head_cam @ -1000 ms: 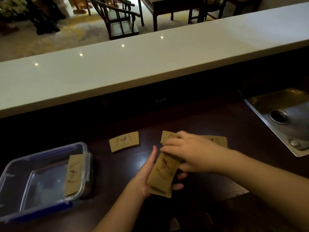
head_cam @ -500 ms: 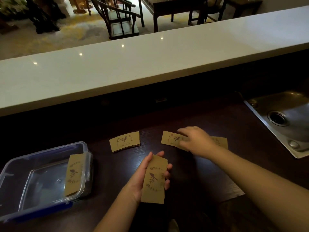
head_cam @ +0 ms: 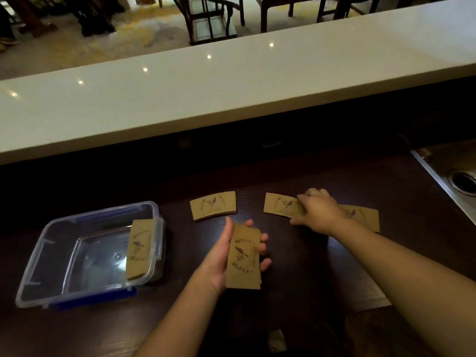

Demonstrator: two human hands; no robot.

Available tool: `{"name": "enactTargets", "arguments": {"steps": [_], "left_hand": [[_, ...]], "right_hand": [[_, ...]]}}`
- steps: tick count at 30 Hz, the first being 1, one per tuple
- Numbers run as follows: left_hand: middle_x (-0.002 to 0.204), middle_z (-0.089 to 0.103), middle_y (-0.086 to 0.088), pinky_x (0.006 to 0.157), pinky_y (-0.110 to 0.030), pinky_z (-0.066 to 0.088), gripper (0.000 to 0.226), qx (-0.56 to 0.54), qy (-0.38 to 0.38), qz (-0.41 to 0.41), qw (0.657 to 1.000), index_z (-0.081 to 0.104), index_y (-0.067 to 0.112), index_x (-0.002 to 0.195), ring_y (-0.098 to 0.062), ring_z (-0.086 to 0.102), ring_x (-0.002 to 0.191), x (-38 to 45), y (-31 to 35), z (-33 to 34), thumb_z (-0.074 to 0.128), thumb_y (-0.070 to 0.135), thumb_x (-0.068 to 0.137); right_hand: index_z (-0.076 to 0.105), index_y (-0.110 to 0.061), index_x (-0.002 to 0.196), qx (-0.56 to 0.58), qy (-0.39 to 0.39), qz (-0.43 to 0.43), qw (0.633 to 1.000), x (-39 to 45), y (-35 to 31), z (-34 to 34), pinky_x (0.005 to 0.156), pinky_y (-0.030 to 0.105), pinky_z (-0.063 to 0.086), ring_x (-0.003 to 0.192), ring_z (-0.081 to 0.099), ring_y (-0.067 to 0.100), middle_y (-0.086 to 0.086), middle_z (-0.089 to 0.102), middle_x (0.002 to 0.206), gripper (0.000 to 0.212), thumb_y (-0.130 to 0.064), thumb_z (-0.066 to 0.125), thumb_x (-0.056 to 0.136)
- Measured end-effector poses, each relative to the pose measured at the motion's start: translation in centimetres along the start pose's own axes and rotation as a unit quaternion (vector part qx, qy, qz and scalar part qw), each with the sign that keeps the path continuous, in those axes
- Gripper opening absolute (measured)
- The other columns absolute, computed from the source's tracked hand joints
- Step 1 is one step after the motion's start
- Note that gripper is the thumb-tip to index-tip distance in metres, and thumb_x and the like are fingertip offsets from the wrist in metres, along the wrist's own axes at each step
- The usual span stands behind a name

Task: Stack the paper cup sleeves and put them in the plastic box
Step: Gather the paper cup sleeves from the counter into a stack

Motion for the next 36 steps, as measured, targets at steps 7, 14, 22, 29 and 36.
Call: {"name": "enactTargets", "arguments": {"steps": [7, 14, 22, 29, 36], "left_hand": [[0.1, 0.066, -0.018, 0.065, -0.044, 0.057, 0.055, 0.035, 0.013, -0.016, 0.999, 0.062, 0.021, 0.109, -0.028, 0.065, 0.078, 0.7, 0.5, -0.2, 0.048, 0.067, 0.082], [0.095, 0.061, -0.013, 0.059, -0.034, 0.052, 0.04, 0.031, -0.079, -0.051, 0.995, 0.059, 0.021, 0.098, -0.022, 0.059, 0.072, 0.8, -0.2, 2.2, 0.052, 0.059, 0.086], [0.091, 0.058, -0.013, 0.052, -0.028, 0.05, 0.057, 0.005, -0.027, -0.019, 0.999, 0.048, 0.02, 0.121, -0.019, 0.057, 0.066, 1.5, 0.0, 1.2, 0.042, 0.065, 0.086], [0.099, 0.073, -0.014, 0.081, -0.039, 0.054, 0.068, 0.139, 0.006, -0.059, 0.988, 0.069, 0.012, 0.112, -0.027, 0.069, 0.09, 1.9, -0.6, 2.5, 0.036, 0.066, 0.087], [0.096, 0.07, -0.016, 0.074, -0.04, 0.057, 0.086, 0.138, -0.048, -0.091, 0.985, 0.063, 0.004, 0.112, -0.029, 0.068, 0.085, 1.9, -1.6, 4.2, 0.042, 0.078, 0.074]], "right_hand": [[0.047, -0.021, 0.13, 0.1, 0.003, -0.117, 0.988, -2.9, -3.6, -3.7, 0.092, 0.032, 0.04, 0.117, 0.038, 0.02, -0.001, 0.043, 0.122, 0.071, -0.043, 0.075, 0.069], [0.045, -0.026, 0.129, 0.065, 0.079, -0.258, 0.961, -8.0, -8.1, -9.2, 0.065, 0.017, 0.045, 0.09, 0.045, 0.006, -0.015, 0.027, 0.115, 0.063, -0.043, 0.063, 0.071], [0.046, -0.017, 0.138, 0.249, 0.077, -0.177, 0.949, -7.6, -5.2, -9.8, 0.088, 0.003, 0.033, 0.118, 0.045, 0.013, -0.001, 0.04, 0.13, 0.068, -0.014, 0.076, 0.076], [0.029, -0.042, 0.143, 0.204, -0.101, -0.301, 0.926, -11.2, -10.6, -6.3, 0.102, 0.015, 0.035, 0.123, 0.036, -0.008, -0.028, 0.04, 0.129, 0.082, -0.028, 0.076, 0.076], [0.023, -0.04, 0.146, 0.137, -0.094, -0.278, 0.946, -9.4, -10.2, -5.0, 0.103, 0.019, 0.024, 0.131, 0.022, 0.002, -0.015, 0.037, 0.144, 0.083, -0.03, 0.069, 0.079]]}}
Point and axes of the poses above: each hand's wrist, its own x-axis towards the middle knuckle, its own z-axis out of the palm, y = z × x, the point moved 10 cm from there along x, towards the middle knuckle
